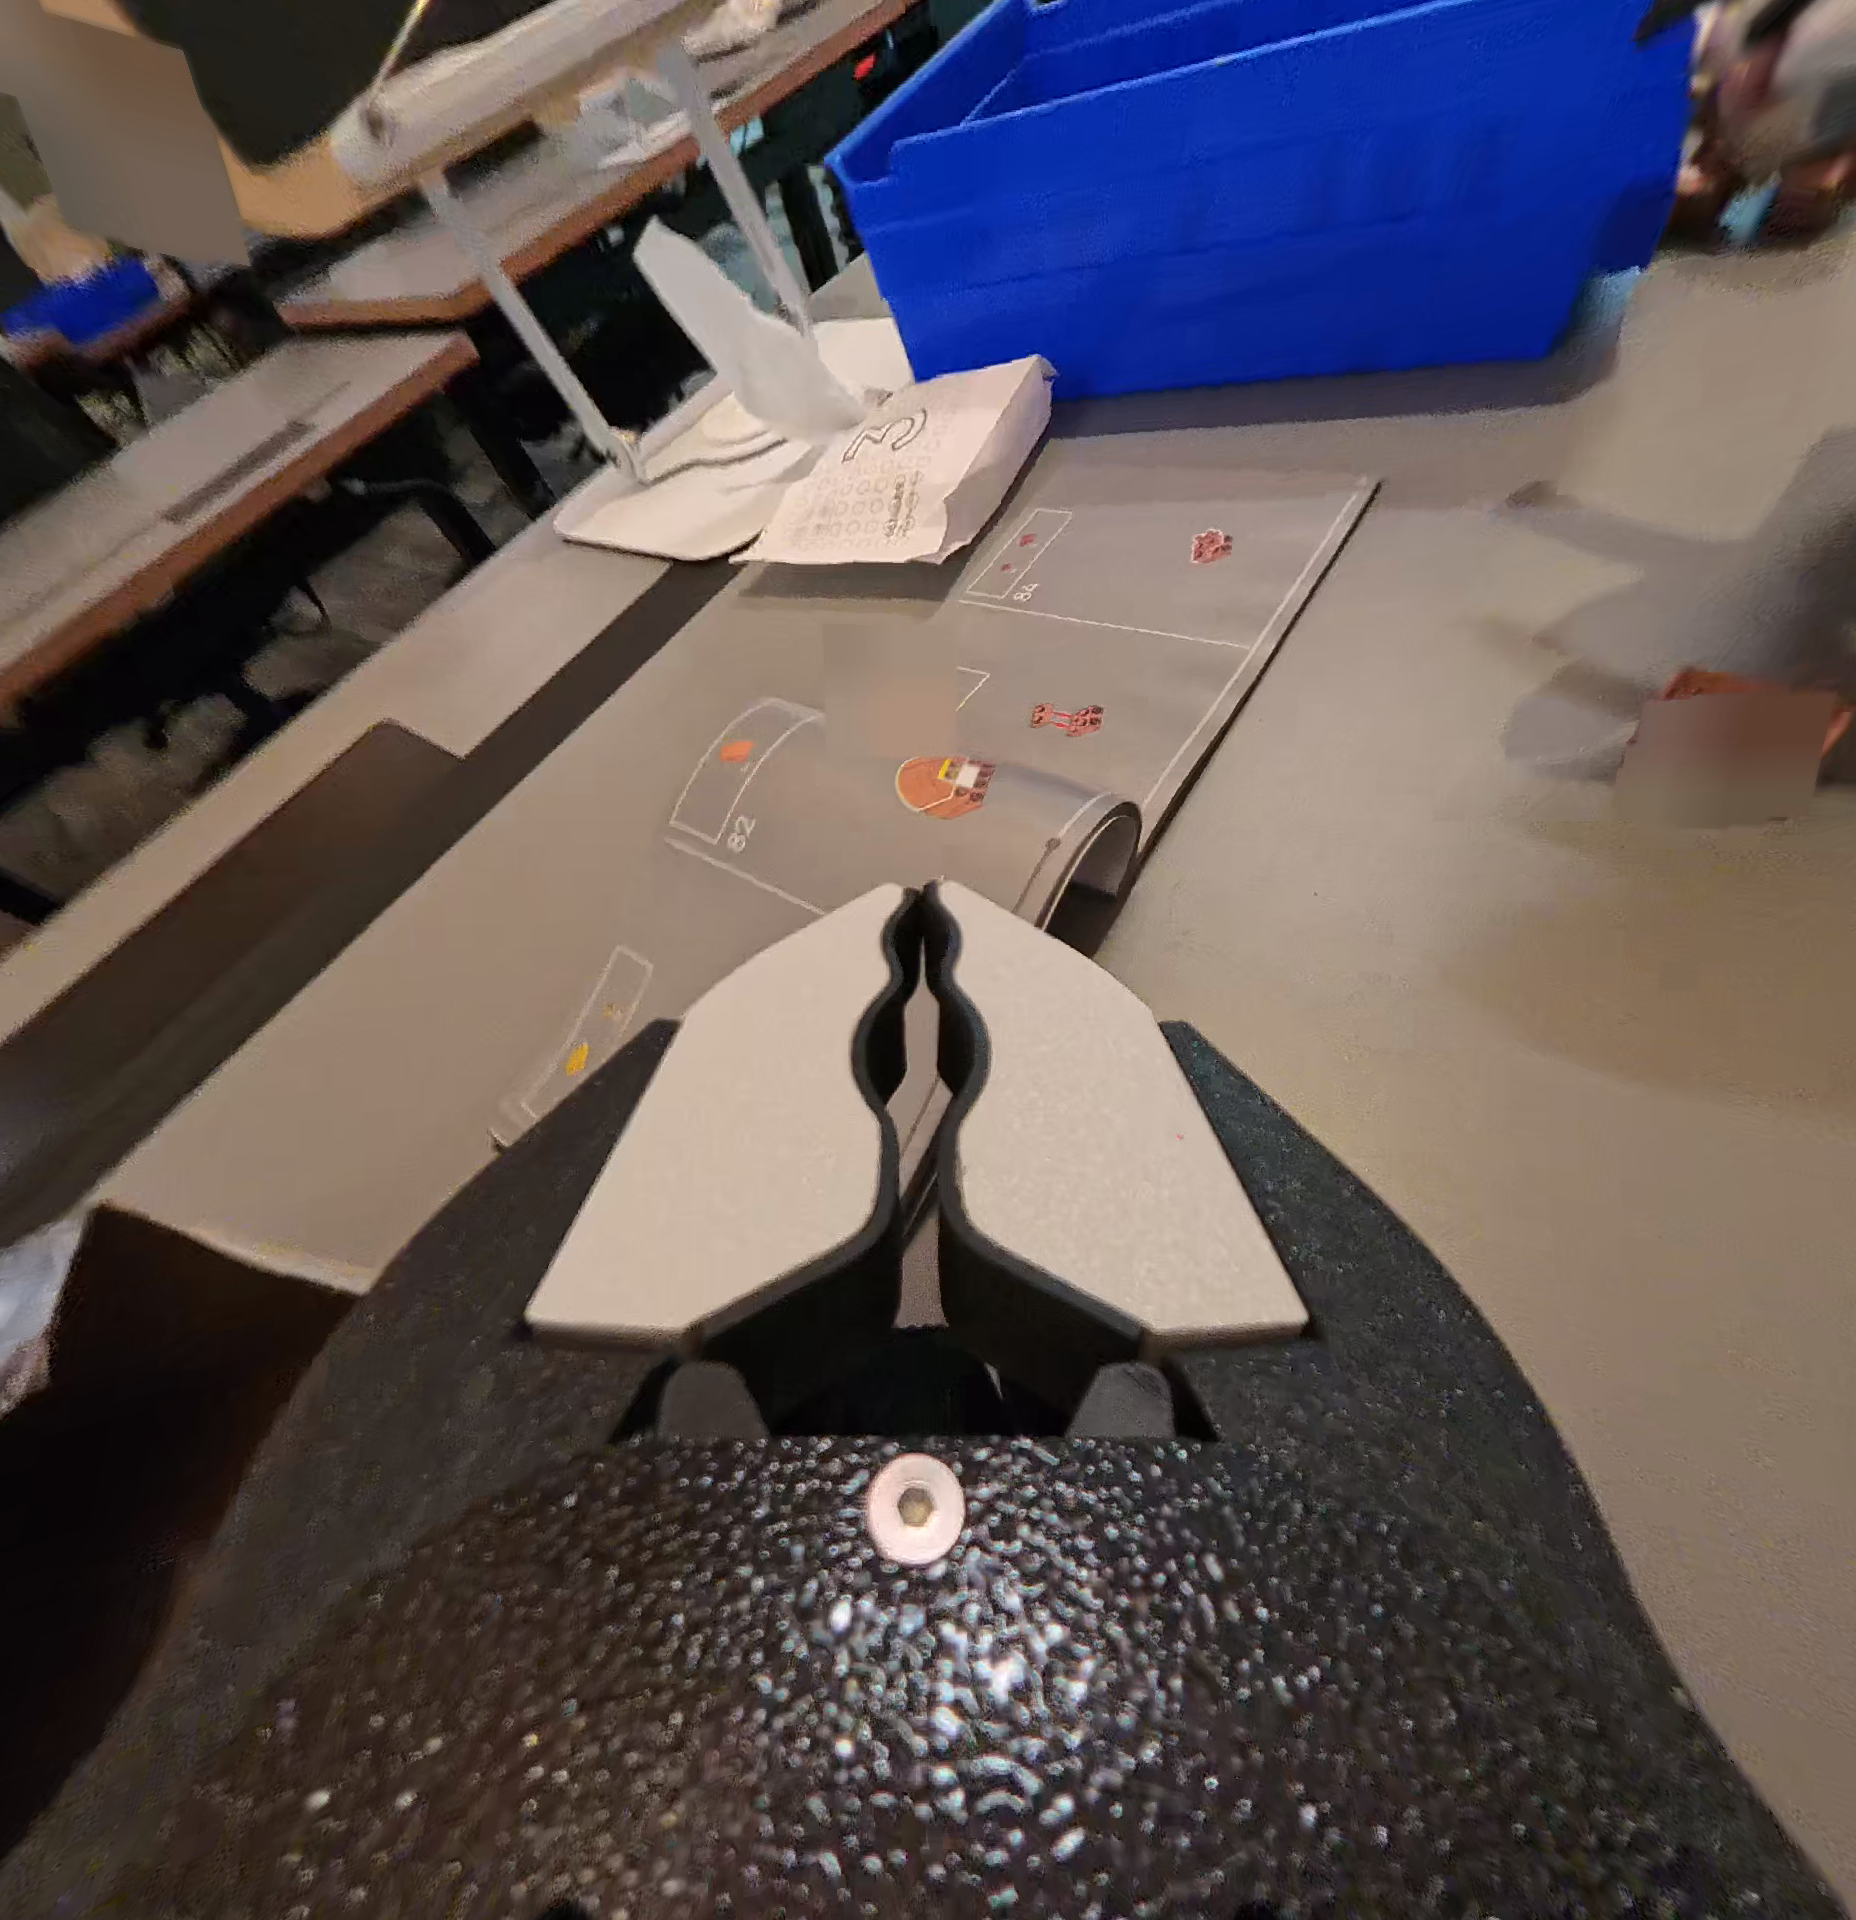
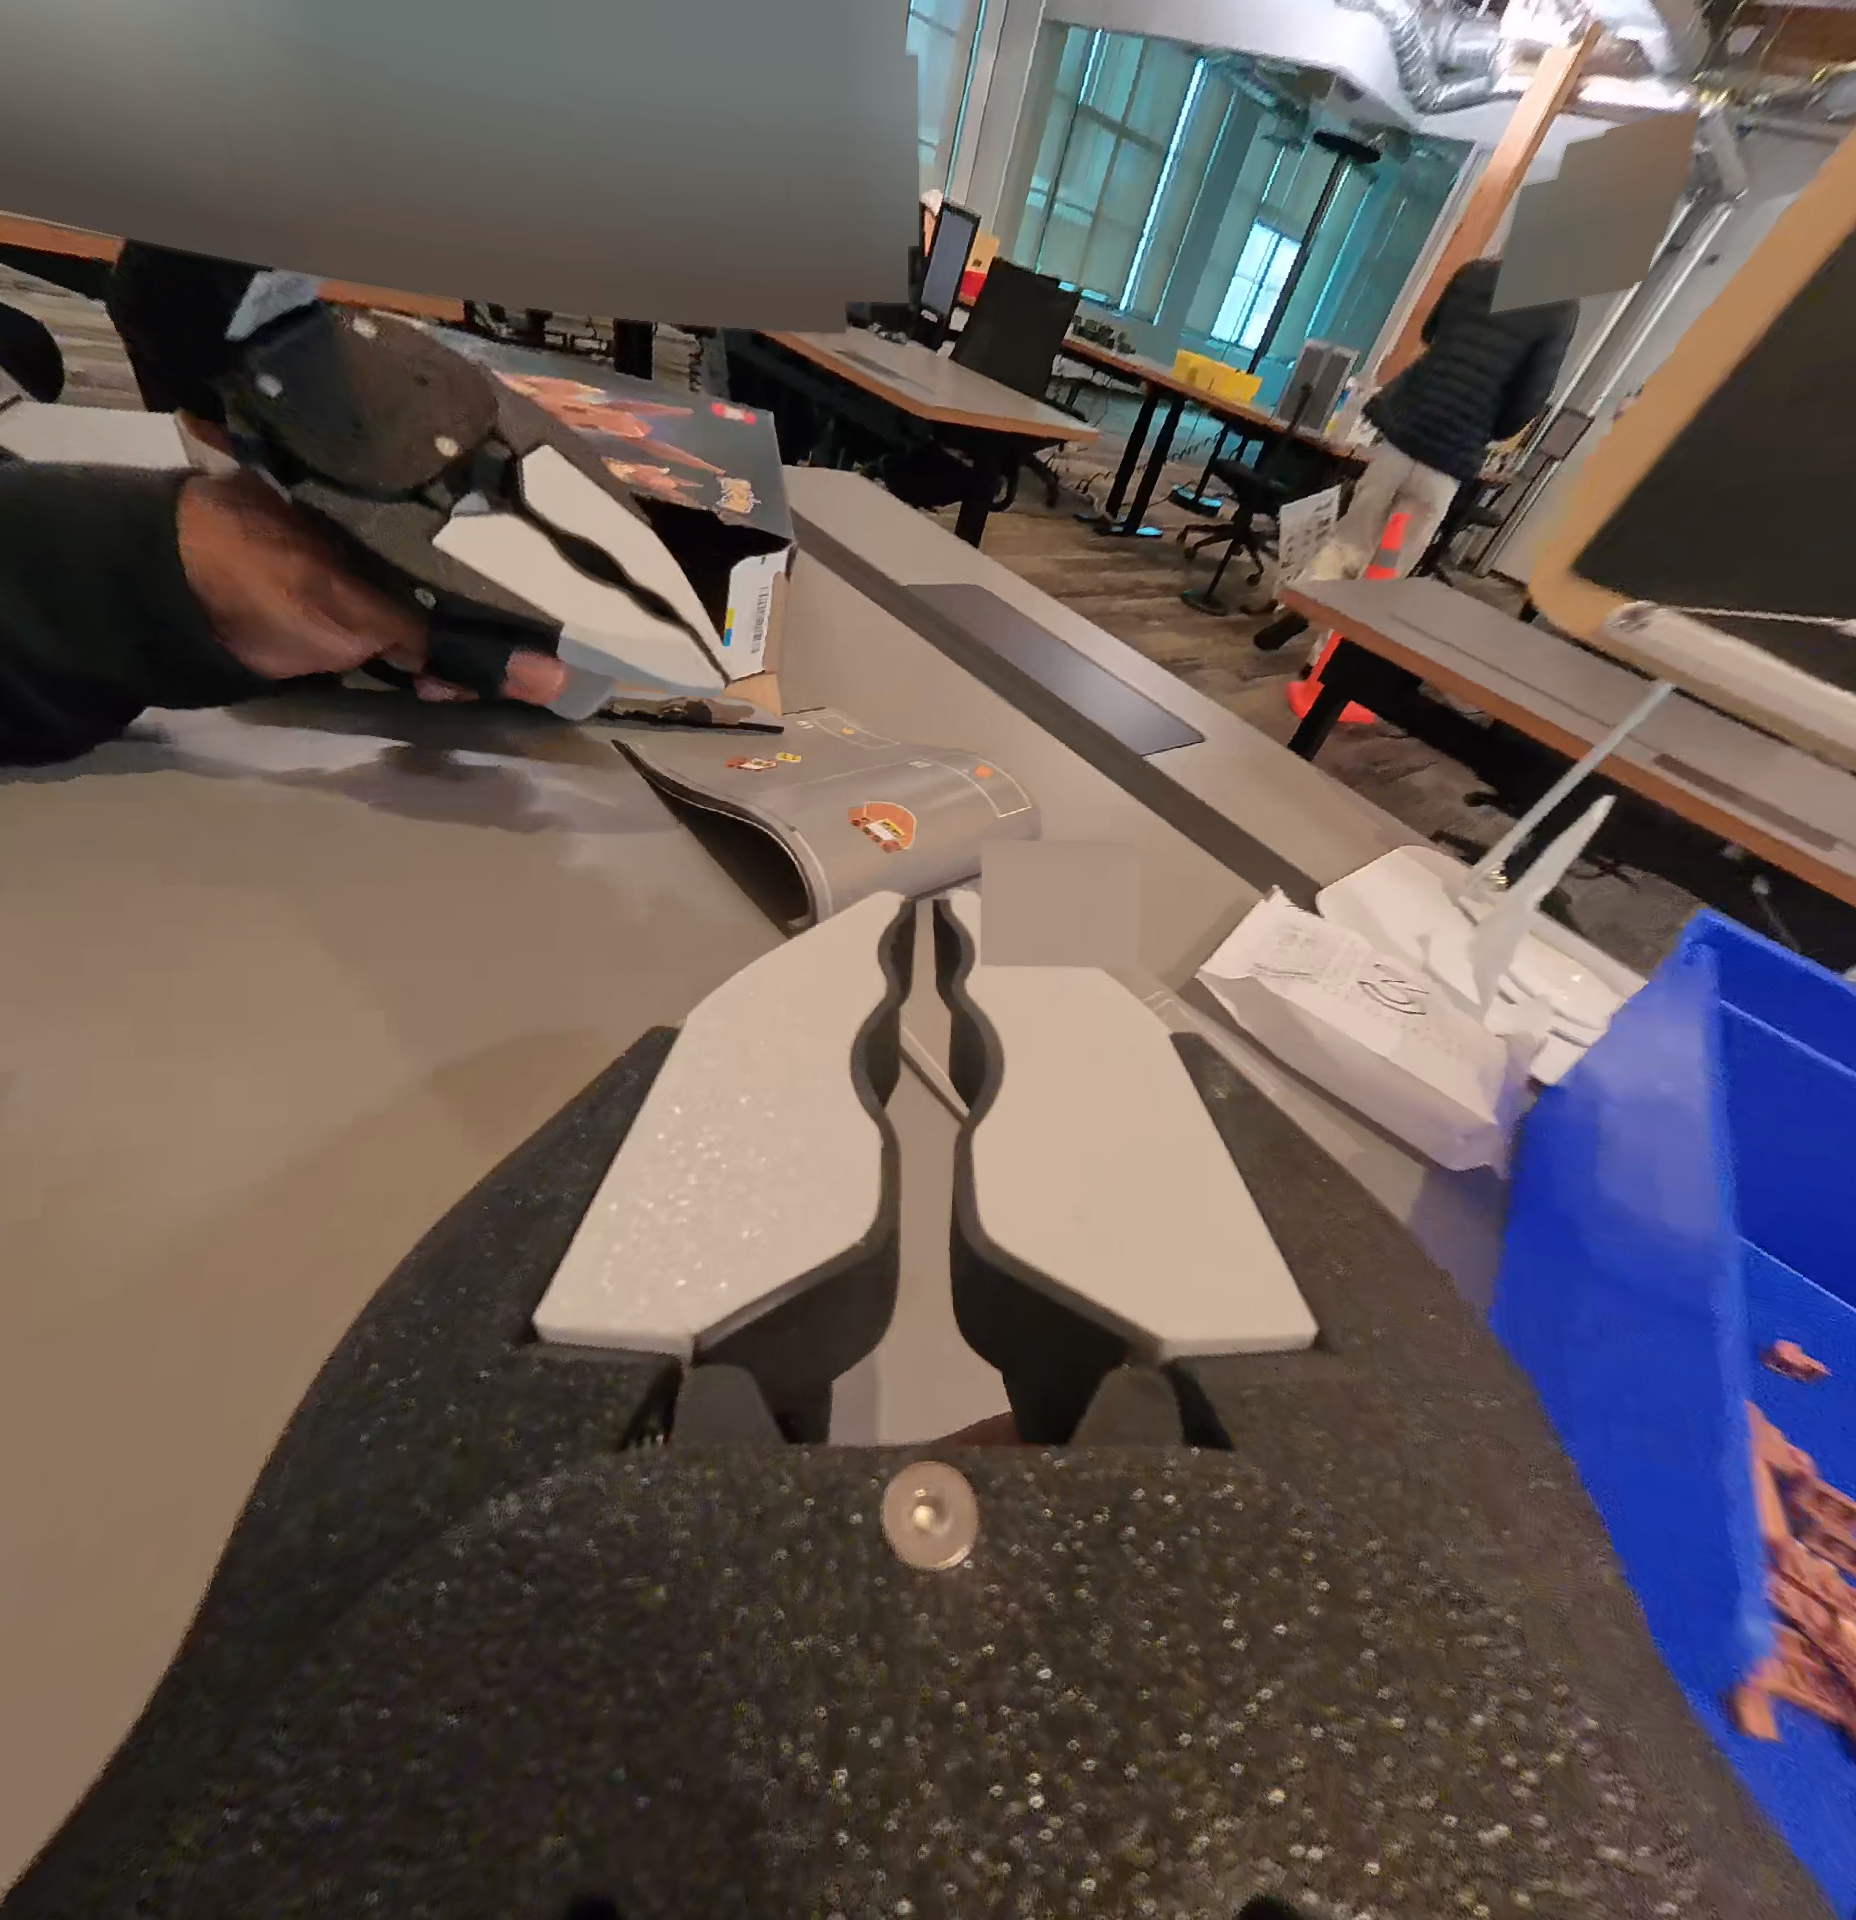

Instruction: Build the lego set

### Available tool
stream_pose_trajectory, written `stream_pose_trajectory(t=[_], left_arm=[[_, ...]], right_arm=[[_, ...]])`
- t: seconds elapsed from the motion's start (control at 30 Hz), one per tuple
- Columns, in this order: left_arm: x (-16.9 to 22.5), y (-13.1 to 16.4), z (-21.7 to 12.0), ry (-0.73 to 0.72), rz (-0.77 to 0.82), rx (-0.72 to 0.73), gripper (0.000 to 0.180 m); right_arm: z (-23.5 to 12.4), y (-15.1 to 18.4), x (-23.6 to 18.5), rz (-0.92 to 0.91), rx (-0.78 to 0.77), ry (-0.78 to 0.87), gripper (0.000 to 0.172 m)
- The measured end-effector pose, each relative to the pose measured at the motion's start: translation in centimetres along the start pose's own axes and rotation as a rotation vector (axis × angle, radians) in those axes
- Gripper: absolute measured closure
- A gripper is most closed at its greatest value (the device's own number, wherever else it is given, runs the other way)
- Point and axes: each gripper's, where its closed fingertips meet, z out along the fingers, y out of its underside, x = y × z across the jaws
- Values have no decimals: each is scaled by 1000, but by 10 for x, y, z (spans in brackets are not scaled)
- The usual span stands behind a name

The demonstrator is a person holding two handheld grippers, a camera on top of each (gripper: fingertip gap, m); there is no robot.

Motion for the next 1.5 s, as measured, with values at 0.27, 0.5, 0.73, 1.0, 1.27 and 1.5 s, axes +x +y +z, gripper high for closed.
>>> stream_pose_trajectory(t=[0.27, 0.5, 0.73, 1.0, 1.27, 1.5], left_arm=[[18, -13, 7, -47, 197, 91, 180], [44, -37, 22, 4, 52, 173, 180], [62, -52, 42, 9, 17, 180, 180], [74, -66, 42, 66, -59, 250, 180], [83, -66, 35, 187, -250, 263, 180], [76, -64, 26, 186, -338, 312, 180]], right_arm=[[-66, 32, 23, 91, 38, 52, 172], [-103, 38, 41, 221, 44, 31, 170], [-141, 36, 124, 46, -83, 147, 164], [-143, 21, 152, 106, -25, 129, 157], [-102, 12, 89, 217, -15, 14, 156], [-55, 17, 38, 271, -39, -83, 158]])
